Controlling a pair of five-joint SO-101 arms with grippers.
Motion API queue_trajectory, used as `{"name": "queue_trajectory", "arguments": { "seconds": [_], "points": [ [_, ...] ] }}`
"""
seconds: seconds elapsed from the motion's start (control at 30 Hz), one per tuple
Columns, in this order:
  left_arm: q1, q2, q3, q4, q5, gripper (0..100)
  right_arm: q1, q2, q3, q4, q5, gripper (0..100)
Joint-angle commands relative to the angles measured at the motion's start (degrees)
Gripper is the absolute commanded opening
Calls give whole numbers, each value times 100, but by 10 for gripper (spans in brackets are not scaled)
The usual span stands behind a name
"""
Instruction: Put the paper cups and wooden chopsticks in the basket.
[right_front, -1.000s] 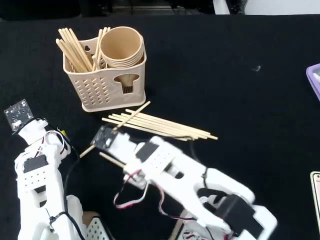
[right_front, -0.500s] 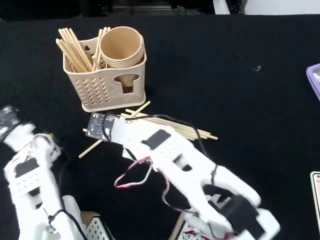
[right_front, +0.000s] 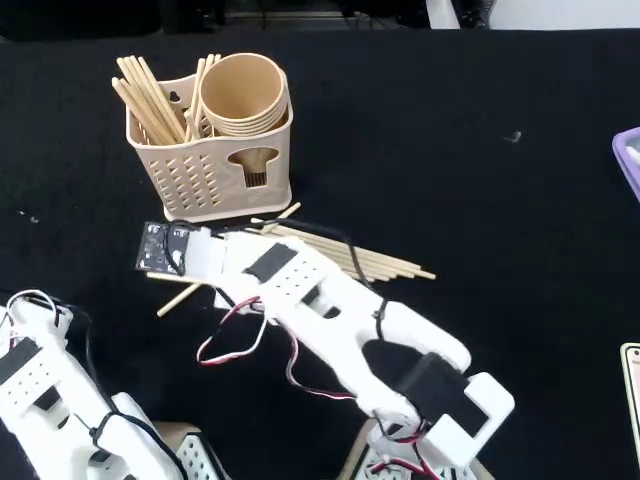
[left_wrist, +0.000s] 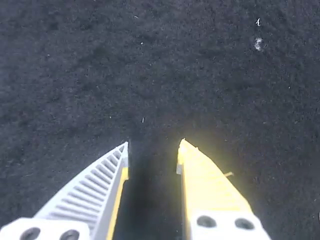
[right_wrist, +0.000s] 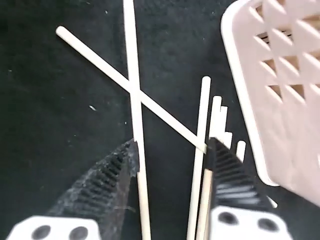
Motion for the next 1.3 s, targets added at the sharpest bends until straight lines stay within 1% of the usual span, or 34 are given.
{"name": "queue_trajectory", "arguments": {
  "seconds": [0.0,0.17,0.5,0.63,0.7,0.87,0.93,1.0,1.07,1.27],
  "points": [
    [-66,-105,-435,-105,44,162,-264,-22,-312,9,62,261],
    [-66,-105,-426,-105,44,162,-448,127,-426,9,62,337],
    [-75,-70,-435,-105,44,162,-431,1411,-1288,53,70,337],
    [-66,-70,-435,-105,44,162,-431,1596,-1323,70,615,335],
    [-66,-70,-435,-105,44,162,-422,1613,-1349,281,826,298],
    [-66,-70,-435,-105,44,162,-422,1596,-1367,492,941,8],
    [-66,-70,-435,-105,44,162,-413,1560,-1358,554,905,29],
    [-66,-70,-435,-105,44,162,-369,1411,-1305,554,897,8],
    [-66,-70,-426,-105,44,162,-352,1156,-1209,624,897,11],
    [-66,-70,-426,-105,44,162,-343,57,-743,1240,888,10]
  ]
}}
